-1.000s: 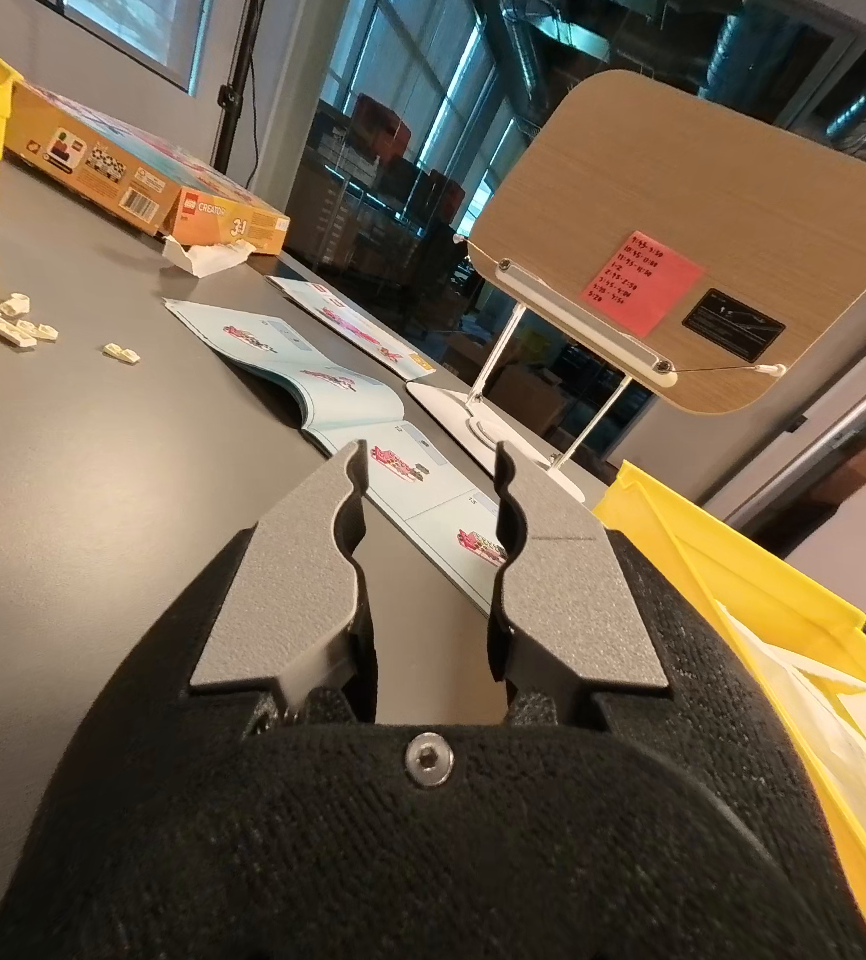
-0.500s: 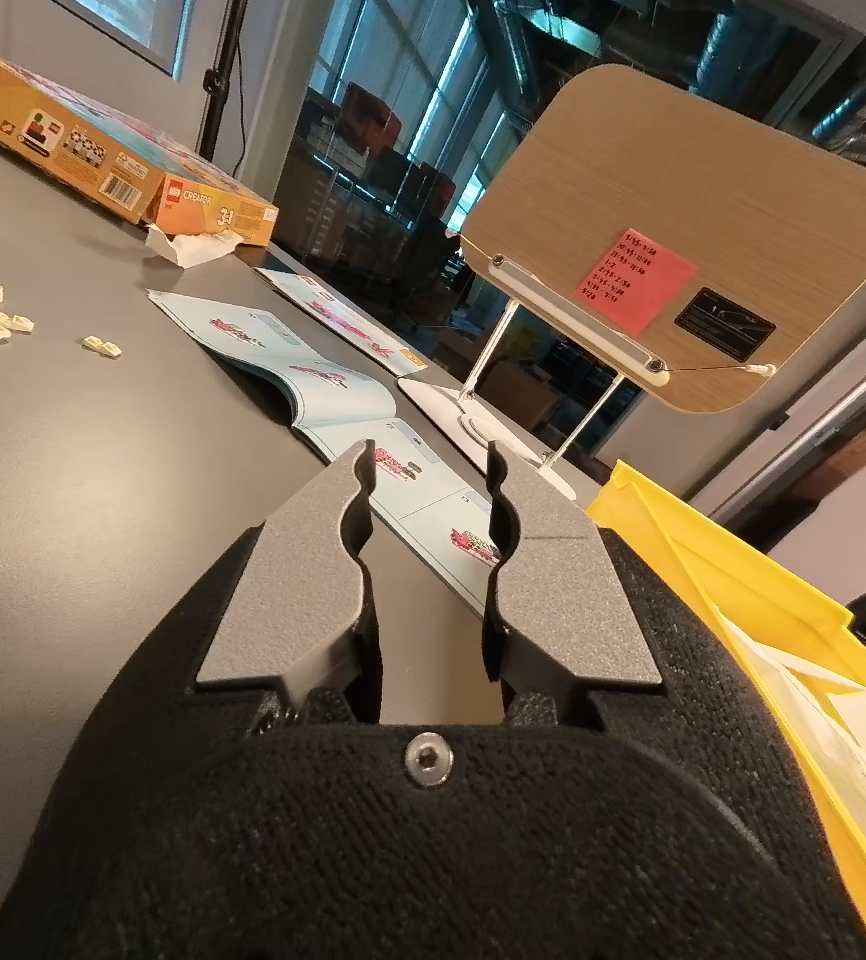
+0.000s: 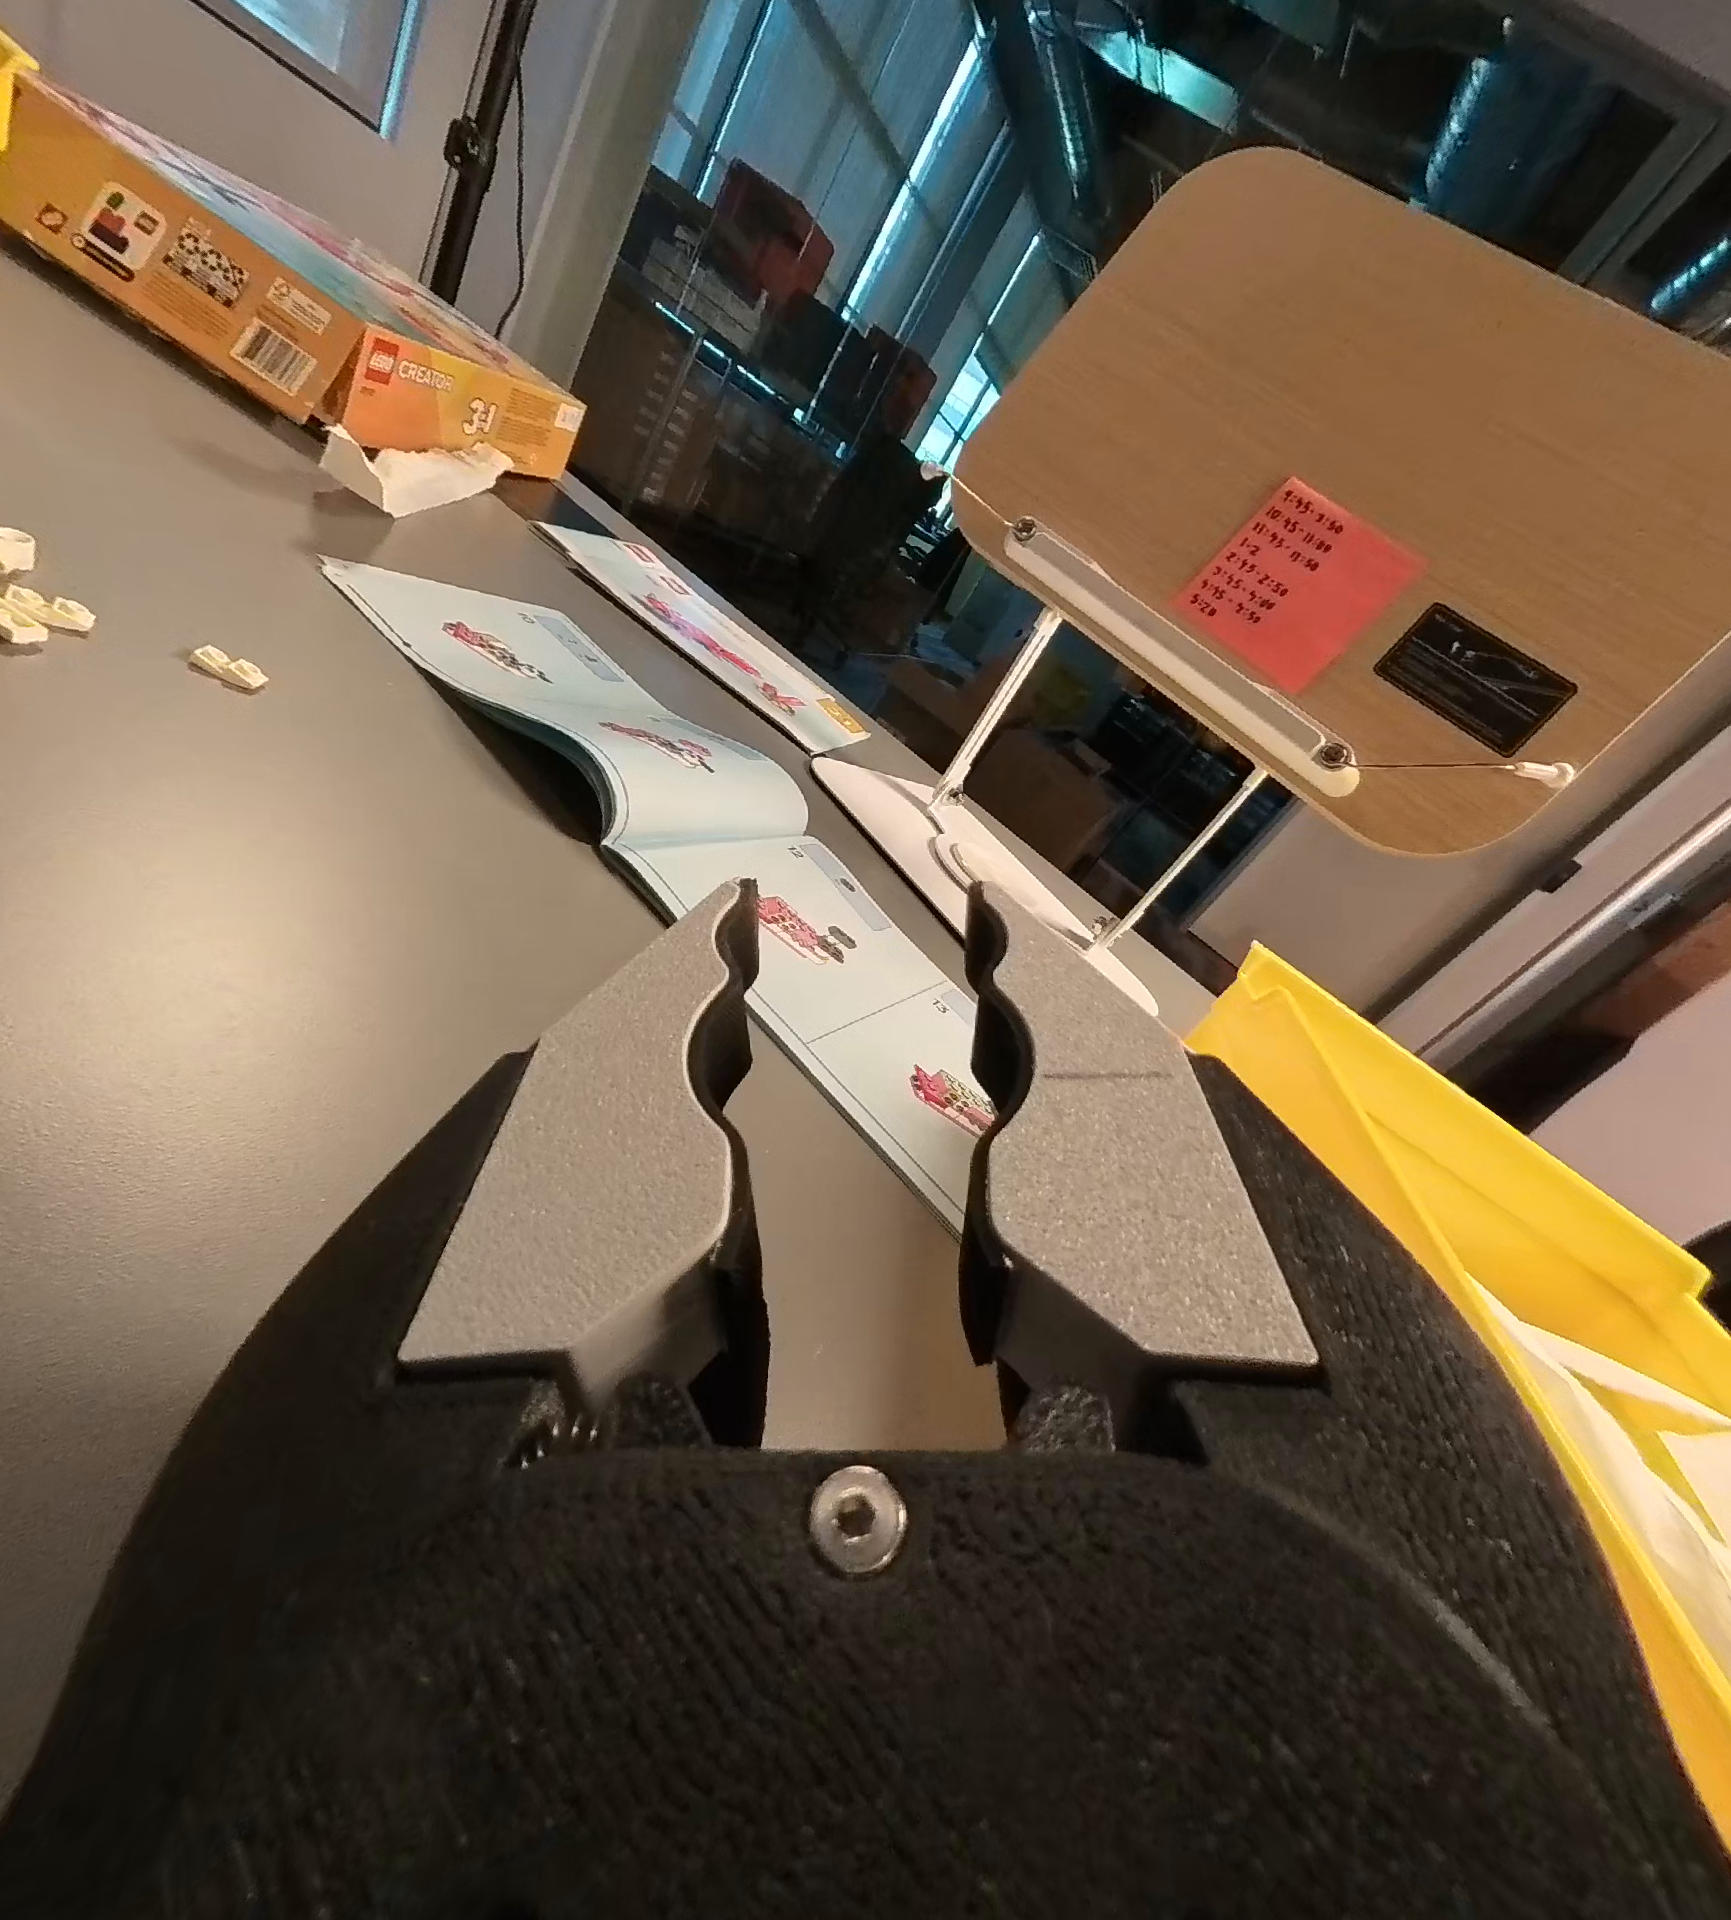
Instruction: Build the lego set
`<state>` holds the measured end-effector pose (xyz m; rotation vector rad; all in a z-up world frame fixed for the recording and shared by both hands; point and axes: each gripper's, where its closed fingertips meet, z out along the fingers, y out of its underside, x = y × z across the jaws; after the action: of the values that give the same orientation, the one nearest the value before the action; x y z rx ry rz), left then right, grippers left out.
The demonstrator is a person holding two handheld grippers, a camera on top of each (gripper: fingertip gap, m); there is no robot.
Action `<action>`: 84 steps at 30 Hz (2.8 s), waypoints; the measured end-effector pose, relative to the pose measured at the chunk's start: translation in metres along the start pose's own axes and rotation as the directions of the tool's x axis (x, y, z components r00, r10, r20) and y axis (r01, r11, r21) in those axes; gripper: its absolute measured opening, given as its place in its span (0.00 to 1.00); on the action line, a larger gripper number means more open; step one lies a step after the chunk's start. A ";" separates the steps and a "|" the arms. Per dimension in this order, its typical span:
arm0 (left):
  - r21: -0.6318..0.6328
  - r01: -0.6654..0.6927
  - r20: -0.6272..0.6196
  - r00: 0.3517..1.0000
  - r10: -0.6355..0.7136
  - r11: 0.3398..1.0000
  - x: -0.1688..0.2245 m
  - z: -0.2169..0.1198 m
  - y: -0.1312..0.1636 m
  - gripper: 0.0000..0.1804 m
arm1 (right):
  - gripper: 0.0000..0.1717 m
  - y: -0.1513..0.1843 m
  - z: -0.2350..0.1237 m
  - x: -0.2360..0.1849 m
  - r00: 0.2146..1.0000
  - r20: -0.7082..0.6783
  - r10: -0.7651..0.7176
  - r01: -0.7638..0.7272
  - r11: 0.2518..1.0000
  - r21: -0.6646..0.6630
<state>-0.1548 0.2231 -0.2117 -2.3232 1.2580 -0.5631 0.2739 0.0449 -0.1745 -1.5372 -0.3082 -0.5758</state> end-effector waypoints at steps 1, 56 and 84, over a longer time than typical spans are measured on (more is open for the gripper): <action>0.009 0.011 0.004 1.000 -0.011 1.000 -0.002 -0.003 0.000 0.10 | 0.22 0.000 0.000 0.000 1.000 0.002 -0.002 0.002 1.000 0.000; -0.250 0.019 0.341 0.937 0.070 0.968 -0.051 -0.027 0.039 0.00 | 0.19 -0.001 0.001 -0.010 0.998 0.036 -0.059 0.059 0.998 -0.001; -0.310 -0.024 0.302 0.945 0.123 0.950 -0.043 -0.017 0.043 0.00 | 0.18 -0.002 0.001 -0.016 0.995 0.056 -0.086 0.085 0.996 0.006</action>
<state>-0.2146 0.2356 -0.2274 -2.4693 1.3404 0.0414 0.2598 0.0484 -0.1808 -1.5443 -0.4191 -0.5997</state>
